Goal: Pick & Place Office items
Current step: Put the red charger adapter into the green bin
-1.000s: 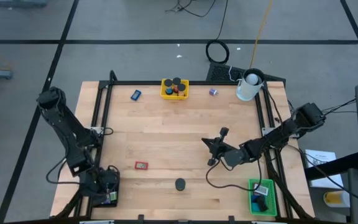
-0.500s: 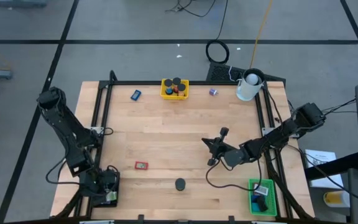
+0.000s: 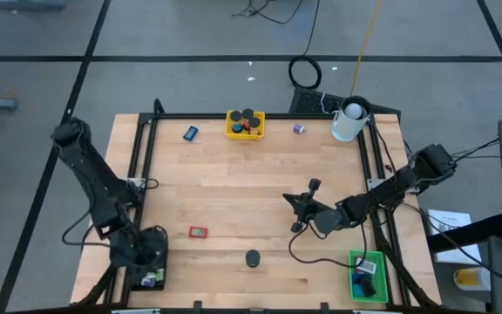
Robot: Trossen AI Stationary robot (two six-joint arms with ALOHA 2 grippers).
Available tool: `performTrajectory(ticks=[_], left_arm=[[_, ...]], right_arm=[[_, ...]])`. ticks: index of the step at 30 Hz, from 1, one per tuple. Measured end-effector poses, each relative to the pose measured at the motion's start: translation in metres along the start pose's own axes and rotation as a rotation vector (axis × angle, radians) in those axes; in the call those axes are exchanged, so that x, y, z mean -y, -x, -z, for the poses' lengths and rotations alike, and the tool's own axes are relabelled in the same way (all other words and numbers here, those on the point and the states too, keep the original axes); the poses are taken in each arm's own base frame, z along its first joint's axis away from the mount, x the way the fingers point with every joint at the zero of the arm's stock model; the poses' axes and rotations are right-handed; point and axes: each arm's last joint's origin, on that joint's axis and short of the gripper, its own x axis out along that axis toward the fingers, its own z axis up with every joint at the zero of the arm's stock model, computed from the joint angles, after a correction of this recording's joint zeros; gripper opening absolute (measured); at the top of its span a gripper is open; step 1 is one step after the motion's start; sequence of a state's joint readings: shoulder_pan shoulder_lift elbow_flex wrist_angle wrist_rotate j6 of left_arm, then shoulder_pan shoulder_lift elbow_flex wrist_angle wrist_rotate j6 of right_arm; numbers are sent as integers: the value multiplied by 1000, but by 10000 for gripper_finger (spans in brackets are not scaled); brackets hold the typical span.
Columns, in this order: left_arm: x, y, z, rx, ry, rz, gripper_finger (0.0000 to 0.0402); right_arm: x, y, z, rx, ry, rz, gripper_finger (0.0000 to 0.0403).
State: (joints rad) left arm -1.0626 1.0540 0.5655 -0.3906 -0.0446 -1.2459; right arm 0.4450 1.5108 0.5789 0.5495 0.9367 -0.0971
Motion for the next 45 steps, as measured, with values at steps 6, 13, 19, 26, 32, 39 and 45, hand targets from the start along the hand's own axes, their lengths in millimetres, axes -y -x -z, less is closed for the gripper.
performTrajectory(ticks=[6, 13, 19, 26, 32, 39, 45], left_arm=[[-8, 12, -27, 228, -269, -65, 108], [-22, 25, -62, 432, -474, -224, 68], [-42, 34, -88, 555, -416, -406, 45], [-60, 41, -105, 577, -344, -466, 41], [-70, 35, -113, 512, -371, -501, 26], [-76, 13, -116, 390, -297, -460, 34], [-77, 2, -114, 342, -263, -459, 115]], right_arm=[[0, 0, 0, 0, 0, 0, 4], [0, 0, 0, 0, 0, 0, 4], [0, 0, 0, -1, 1, 0, 4], [0, 0, 0, -1, 1, 0, 4], [0, 0, 0, -1, -3, 0, 4], [0, 0, 0, -1, -6, 0, 4], [0, 0, 1, -1, -6, 0, 4]])
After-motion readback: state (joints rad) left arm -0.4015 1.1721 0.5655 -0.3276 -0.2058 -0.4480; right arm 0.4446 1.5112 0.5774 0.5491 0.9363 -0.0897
